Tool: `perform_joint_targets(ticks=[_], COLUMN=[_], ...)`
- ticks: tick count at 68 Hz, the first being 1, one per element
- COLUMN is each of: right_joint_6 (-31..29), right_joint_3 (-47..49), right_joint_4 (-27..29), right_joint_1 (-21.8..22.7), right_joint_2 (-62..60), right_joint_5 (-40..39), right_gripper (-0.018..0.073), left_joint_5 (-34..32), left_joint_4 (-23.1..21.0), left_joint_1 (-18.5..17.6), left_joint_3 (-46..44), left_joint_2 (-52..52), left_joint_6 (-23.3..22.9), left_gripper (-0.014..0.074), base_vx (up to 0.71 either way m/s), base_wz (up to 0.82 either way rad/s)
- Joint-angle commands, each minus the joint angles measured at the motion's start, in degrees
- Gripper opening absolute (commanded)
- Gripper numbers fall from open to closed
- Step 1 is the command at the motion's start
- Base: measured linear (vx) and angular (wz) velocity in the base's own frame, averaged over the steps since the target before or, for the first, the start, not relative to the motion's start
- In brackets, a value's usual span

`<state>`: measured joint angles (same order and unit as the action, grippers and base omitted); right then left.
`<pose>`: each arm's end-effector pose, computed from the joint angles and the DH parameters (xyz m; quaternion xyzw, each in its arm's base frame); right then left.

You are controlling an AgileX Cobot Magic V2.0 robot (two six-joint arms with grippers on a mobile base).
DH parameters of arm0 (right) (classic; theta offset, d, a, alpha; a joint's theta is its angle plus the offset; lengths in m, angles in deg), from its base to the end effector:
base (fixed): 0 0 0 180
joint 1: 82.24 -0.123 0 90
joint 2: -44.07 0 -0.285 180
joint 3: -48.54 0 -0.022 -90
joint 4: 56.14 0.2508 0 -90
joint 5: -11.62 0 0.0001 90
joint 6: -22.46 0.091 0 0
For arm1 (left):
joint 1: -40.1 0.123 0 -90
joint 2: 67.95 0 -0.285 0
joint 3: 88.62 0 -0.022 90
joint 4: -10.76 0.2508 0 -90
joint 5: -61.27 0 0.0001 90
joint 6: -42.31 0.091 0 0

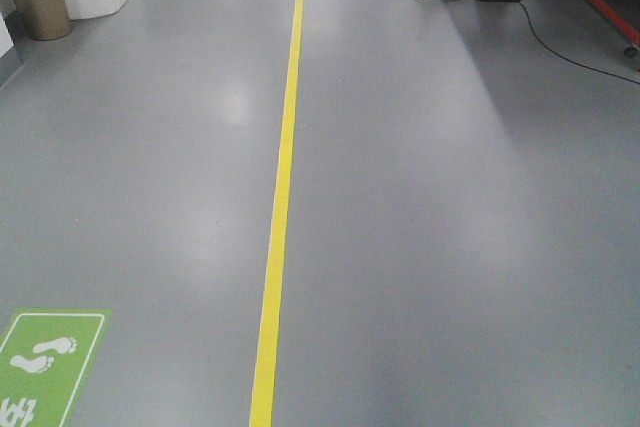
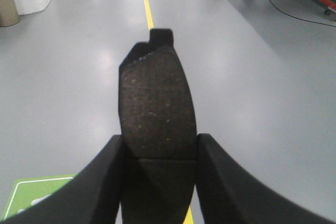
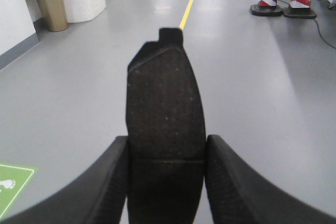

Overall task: Move and align brake pads A on conveyor
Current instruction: 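Turn the base away from the table holding both brake pads, then drive forward along the yellow floor line past the cones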

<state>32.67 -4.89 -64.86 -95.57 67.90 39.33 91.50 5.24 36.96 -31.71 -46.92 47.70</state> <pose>0.0665 0.0092 0.2918 -0.0534 0.7897 0.0563 0.6085 0.0607 -0.0078 0.2709 0.0407 0.8082 -0.0325 0.5867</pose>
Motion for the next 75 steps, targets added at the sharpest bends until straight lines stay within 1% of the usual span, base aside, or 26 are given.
perform_joint_targets(ticks=[1, 34, 75], right_joint_6=[-0.28, -0.28, -0.28], right_joint_3=[1.86, 1.86, 1.86], right_joint_4=[-0.68, -0.68, -0.68], right_joint_1=[0.03, 0.03, 0.03], right_joint_2=[0.54, 0.54, 0.54], right_joint_5=[-5.93, -5.93, -5.93], right_gripper=[-0.0004, -0.0004, -0.0004], left_joint_5=[-5.64, -5.64, -5.64], left_joint_4=[-0.59, -0.59, -0.59], left_joint_1=[-0.28, -0.28, -0.28], left_joint_3=[-1.62, -1.62, -1.62], left_joint_2=[0.55, 0.55, 0.55], left_joint_6=[0.01, 0.01, 0.01], left_gripper=[-0.0006, -0.0006, -0.0006], base_vx=[0.29, 0.42, 0.6], base_wz=[0.09, -0.02, -0.06])
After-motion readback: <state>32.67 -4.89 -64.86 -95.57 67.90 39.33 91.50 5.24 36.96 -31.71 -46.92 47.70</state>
